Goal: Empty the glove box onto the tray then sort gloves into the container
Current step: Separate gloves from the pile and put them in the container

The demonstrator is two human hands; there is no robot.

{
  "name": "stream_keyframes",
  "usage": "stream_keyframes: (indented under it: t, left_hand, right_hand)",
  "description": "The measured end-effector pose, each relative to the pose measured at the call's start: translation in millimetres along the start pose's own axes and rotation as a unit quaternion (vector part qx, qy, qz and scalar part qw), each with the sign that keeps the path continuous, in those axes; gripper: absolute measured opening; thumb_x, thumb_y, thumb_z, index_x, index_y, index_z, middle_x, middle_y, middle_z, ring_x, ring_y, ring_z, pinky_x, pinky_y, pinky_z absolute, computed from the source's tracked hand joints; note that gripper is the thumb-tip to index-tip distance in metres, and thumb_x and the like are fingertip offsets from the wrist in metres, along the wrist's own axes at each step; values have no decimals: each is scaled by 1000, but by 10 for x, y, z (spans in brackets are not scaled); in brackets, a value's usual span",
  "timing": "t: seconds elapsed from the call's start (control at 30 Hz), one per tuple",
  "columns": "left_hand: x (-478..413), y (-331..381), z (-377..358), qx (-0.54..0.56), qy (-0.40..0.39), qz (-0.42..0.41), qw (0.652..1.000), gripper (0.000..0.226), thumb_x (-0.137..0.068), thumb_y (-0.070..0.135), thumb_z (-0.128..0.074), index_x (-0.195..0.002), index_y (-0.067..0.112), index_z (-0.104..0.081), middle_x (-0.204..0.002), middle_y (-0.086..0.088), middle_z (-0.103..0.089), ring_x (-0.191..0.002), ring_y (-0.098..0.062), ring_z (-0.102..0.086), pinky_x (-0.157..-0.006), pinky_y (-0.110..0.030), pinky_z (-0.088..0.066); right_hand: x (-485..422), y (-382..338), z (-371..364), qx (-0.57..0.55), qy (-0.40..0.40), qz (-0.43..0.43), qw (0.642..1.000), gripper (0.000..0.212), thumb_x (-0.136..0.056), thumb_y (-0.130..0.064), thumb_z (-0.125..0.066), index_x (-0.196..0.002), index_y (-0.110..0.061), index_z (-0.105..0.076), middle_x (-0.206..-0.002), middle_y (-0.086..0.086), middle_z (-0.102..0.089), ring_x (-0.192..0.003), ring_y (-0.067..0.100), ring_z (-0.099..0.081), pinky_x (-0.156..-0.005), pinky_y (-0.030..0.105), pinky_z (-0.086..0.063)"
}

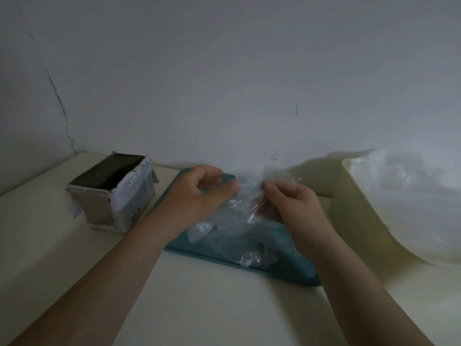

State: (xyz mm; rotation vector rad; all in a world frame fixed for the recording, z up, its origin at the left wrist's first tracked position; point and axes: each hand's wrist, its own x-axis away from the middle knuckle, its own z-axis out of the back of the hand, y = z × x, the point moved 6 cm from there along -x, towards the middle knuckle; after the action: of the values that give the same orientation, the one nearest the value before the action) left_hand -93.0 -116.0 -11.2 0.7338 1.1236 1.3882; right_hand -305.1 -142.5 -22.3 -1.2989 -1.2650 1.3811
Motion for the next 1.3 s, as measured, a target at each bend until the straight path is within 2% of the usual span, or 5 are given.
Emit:
stream_keyframes:
  t: [0.2, 0.4, 0.53, 0.87, 1.3]
  left_hand:
    - [110, 5, -268, 108, -125, 59, 985, 62, -72, 71, -80, -103, 18, -77, -95, 6, -79, -88, -14, -73, -78, -31, -56]
    - [7, -104, -235, -28, -58, -37, 997, 10, -92, 11, -76, -84, 16, -74, -70, 3, -73, -60, -9, -65, -61, -24, -51]
    - [-56, -361, -193, -301, -100, -81, 945, 27, -84, 34, -83, -108, 30, -71, -100, 16, -64, -89, -4, -60, -76, -16, -46]
    - [-80, -483, -199, -329, -88, -88, 936, 7, -86, 22, -79, -90, 20, -74, -95, 7, -66, -90, -13, -64, -78, -31, -51]
    - [-104, -557, 22, -430, -59, 5, 901, 35, -93, 48, -64, -97, 13, -68, -104, -5, -63, -103, -24, -60, -88, -37, -52]
  right_hand:
    - [-5, 2, 29, 19, -18, -25, 999, 24, -99, -19, -69, -86, 1, -74, -70, 13, -68, -61, 25, -61, -63, 38, -54]
    - [-81, -161, 261, 284, 35, 78, 955, 24, -97, -22, -67, -86, -2, -75, -62, 18, -63, -53, 12, -51, -51, 33, -48]
    - [-91, -193, 251, 462, -95, 51, 880, 34, -94, -36, -67, -84, -3, -72, -69, 17, -66, -53, 15, -54, -56, 36, -51]
    - [207, -150, 75, 524, -331, -40, 784, 41, -92, -33, -74, -54, -45, -63, -52, -21, -57, -50, -4, -51, -56, 9, -39]
    - [70, -100, 7, 420, -239, 35, 875, 28, -96, -28, -71, -70, -20, -71, -68, -5, -72, -60, 2, -61, -65, 19, -49]
